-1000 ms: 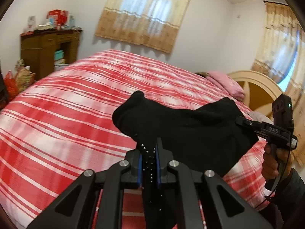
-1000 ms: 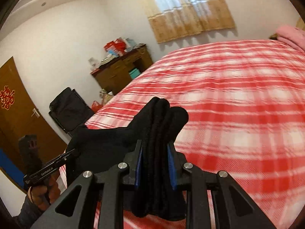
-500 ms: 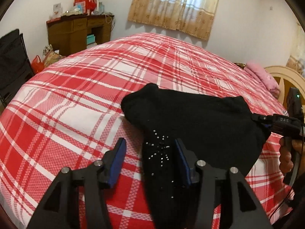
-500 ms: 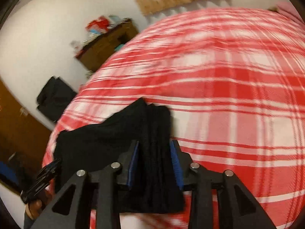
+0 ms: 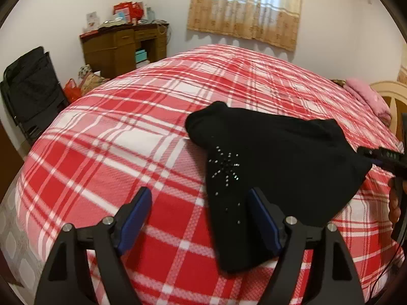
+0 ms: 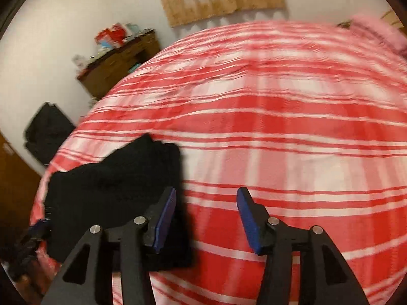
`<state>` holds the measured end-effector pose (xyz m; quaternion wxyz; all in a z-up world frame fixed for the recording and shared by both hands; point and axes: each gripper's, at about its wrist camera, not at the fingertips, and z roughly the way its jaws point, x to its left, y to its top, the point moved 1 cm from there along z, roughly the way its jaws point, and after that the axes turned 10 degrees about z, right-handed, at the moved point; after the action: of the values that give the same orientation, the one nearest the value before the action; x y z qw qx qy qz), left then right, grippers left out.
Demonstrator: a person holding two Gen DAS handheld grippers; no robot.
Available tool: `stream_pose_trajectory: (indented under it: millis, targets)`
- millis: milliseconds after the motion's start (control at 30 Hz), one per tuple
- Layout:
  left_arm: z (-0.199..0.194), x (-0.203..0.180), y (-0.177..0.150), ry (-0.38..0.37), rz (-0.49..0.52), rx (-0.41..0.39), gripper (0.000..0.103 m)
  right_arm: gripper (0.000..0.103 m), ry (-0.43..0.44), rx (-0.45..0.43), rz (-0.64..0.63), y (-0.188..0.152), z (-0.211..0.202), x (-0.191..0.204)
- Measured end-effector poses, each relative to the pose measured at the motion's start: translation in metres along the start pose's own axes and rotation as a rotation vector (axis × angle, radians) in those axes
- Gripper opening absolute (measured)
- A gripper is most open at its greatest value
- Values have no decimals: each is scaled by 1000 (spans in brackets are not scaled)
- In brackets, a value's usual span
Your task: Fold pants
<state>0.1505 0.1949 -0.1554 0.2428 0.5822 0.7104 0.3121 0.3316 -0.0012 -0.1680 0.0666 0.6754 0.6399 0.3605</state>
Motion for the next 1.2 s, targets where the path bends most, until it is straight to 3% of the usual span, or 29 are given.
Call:
stream_pose_trajectory:
  millis: [267,600,700,867,967,1033,1200]
  targets:
    - [-19,-22,1,5,42,-39,81,52,-2,-8,-14,-10,-22,-10]
    - [-38,-35,-7,-15,48,-53,81,52,-36,-38,-159,-59,-60,6]
    - [-53,-39,-7,-13,59,-87,81,58,-32,-120,-203,-82,-99,13]
    - [-82,-50,-3,-11,85,-162,92,61,17,-254,-231,-105,-159,24]
    - [-98,-58,0,-27,104,-192,93,65,29,-292,-258,-109,-182,33]
    - [-108,-61,2,-26,116,-214,100,65,22,-325,-277,-110,-194,39]
    - [-128,-65,3,-14,130,-271,101,67,61,-380,-259,-108,-217,42]
